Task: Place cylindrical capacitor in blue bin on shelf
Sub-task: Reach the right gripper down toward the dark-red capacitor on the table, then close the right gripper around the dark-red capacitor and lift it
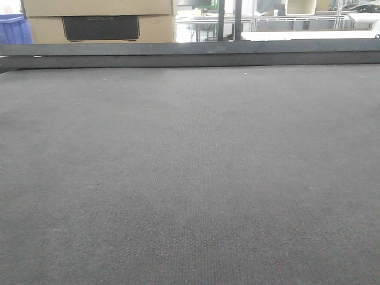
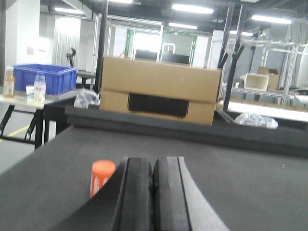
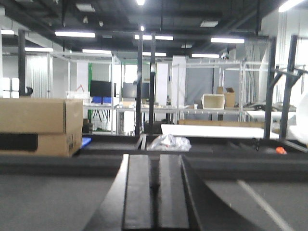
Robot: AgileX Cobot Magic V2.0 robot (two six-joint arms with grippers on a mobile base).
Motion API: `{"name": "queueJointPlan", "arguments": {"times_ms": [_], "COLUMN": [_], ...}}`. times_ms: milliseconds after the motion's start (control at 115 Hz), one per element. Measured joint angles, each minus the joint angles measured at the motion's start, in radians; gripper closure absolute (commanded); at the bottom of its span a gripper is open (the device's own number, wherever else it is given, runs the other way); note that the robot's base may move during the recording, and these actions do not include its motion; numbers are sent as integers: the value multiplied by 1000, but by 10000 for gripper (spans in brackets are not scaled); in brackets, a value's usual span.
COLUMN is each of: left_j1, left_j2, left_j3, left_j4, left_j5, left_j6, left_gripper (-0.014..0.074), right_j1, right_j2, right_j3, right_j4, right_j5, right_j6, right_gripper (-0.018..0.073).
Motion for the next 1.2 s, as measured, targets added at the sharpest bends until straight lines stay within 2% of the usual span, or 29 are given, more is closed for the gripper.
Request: {"name": "queueJointPlan", "arguments": {"times_ms": [52, 61, 104, 130, 139, 148, 226, 278, 374, 461, 600, 765, 861, 1000, 1200], "left_j1": [0, 0, 0, 0, 0, 0, 0, 0, 0, 0, -9, -38, -40, -40, -40], "left_j2": [43, 62, 93, 123, 123, 142, 205, 243, 309, 350, 370, 370, 370, 370, 370], "left_j3": [-55, -70, -116, -152, -152, -173, -235, -275, -321, -339, -341, -343, -343, -343, -343], "left_j4": [7, 7, 7, 7, 7, 7, 7, 7, 7, 7, 0, 0, 0, 0, 0], "left_j5": [4, 7, 12, 12, 12, 12, 18, 36, 68, 87, 89, 91, 99, 108, 112], "left_j6": [0, 0, 0, 0, 0, 0, 0, 0, 0, 0, 0, 0, 0, 0, 0], "left_gripper": [572, 535, 466, 392, 392, 347, 206, 142, 48, -6, -6, -6, -6, -6, -6], "right_j1": [0, 0, 0, 0, 0, 0, 0, 0, 0, 0, 0, -33, -70, -124, -138], "right_j2": [48, 63, 110, 152, 152, 178, 267, 338, 468, 583, 775, 983, 1111, 1257, 1476], "right_j3": [-95, -117, -176, -220, -220, -243, -315, -346, -377, -379, -379, -379, -377, -355, -351], "right_j4": [-2, -2, -2, -2, -2, -2, -2, -2, -25, -60, -98, -98, -98, -40, -20], "right_j5": [46, 55, 75, 86, 86, 92, 101, 101, 101, 105, 107, 52, -46, -215, -536], "right_j6": [0, 0, 0, 0, 0, 0, 0, 0, 0, 0, 0, 0, 0, 0, 0], "right_gripper": [621, 596, 508, 426, 426, 375, 213, 105, -16, -9, -9, -9, -9, -9, -9]}}
